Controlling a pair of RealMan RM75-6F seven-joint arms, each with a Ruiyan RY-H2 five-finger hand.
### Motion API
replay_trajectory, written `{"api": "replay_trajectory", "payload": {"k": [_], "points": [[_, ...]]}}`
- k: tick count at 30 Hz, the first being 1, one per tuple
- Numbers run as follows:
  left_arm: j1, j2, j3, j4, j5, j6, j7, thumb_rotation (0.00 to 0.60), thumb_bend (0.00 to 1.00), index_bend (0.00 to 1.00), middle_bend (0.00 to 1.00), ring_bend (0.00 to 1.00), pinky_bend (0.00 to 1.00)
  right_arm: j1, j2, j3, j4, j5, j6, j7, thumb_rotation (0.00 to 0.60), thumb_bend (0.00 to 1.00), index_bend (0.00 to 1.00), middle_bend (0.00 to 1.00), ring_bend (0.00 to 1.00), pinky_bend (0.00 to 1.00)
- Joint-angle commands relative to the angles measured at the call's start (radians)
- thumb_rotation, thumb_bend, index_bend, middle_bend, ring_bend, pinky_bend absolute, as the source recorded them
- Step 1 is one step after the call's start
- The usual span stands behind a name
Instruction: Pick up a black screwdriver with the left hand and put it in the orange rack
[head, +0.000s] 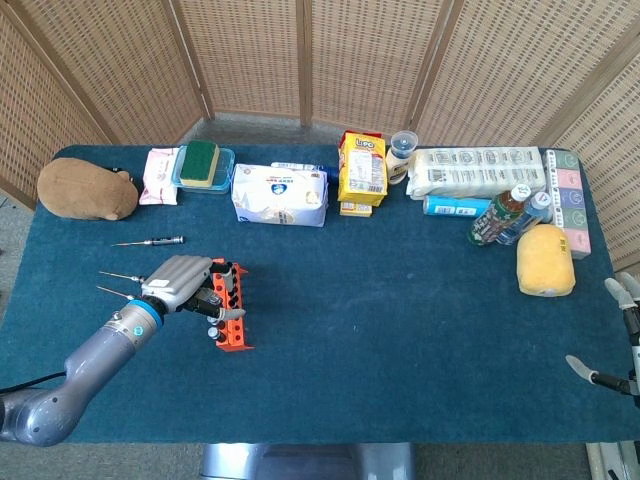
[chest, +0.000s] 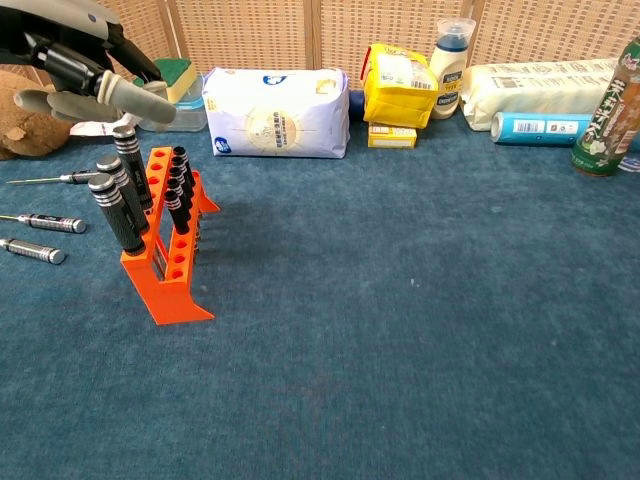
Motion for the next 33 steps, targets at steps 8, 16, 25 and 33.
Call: {"api": "replay_trajectory", "payload": {"k": [8,16,25,33], "points": [[-0.021,0.022,0.008,-0.021,-0.061,-0.012,0.033,0.182,0.0,0.44,0.9,0.79,0.86,-0.001,0.002,0.0,0.001,-0.002,0.002,0.006,0.6,0.0,0.04,0.0,0.0,0.0],[-0.061,0.067,0.033,-0.035,-0.132,-0.068,0.061,0.187,0.0,0.44,0.9,0.78,0.86,-0.001,0.002,0.0,0.0,0.0,0.001,0.004,0.6,0.0,0.04,0.0,0.0,0.0],[-0.075,0.101,0.038,-0.052,-0.158,-0.074,0.061,0.183,0.0,0.44,0.9,0.78,0.86,-0.001,0.001,0.001,0.0,0.001,0.001,0.005,0.6,0.0,0.04,0.0,0.0,0.0],[-0.048,0.126,0.012,-0.065,-0.112,-0.045,0.029,0.175,0.0,0.44,0.9,0.79,0.86,0.0,0.001,0.0,0.0,0.0,0.0,0.002,0.6,0.0,0.04,0.0,0.0,0.0]]}}
